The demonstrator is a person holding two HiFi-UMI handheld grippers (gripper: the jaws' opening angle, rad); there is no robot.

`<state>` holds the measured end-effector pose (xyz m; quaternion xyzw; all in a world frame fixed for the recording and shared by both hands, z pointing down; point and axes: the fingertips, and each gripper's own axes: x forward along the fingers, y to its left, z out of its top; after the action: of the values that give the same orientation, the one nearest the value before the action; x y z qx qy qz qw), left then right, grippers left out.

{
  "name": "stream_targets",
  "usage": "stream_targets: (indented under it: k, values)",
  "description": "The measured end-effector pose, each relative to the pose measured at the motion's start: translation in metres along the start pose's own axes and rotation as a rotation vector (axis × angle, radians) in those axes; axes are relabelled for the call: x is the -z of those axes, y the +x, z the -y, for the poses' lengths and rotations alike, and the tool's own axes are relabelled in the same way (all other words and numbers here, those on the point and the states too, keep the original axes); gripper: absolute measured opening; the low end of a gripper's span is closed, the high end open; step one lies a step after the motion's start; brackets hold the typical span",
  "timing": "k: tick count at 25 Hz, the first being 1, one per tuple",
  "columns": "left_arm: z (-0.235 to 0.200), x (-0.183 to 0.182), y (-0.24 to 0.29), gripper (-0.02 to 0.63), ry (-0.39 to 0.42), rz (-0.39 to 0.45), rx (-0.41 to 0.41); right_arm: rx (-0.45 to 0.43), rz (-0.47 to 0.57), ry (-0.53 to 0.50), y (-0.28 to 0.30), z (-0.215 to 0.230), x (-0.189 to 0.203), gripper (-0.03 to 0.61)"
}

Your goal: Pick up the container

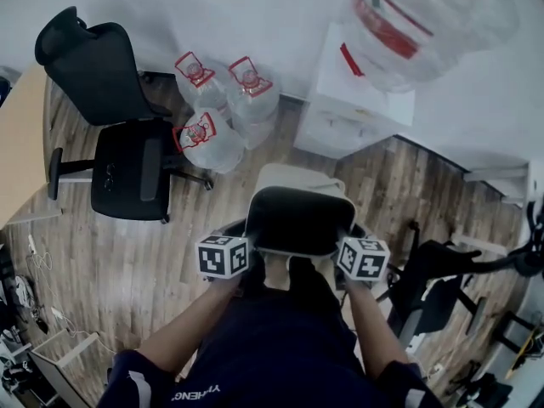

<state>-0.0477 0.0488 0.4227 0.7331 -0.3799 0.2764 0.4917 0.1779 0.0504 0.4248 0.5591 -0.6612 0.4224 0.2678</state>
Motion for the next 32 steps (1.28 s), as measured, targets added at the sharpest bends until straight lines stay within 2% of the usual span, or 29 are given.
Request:
stream_targets:
  k: [10,32]
  values:
    - [0.005,-0.001,-0.002,0.166,-0.004,0.01,-0.006,-0.002,0.022,-0.009,-0.003,0.001,-0.007,0.069]
    - [0.001,-0.004,0.008,0.166,-0.021,-0.009,-0.01,0.001,-0.004,-0.012,0.01,0.007,-0.009,0.069]
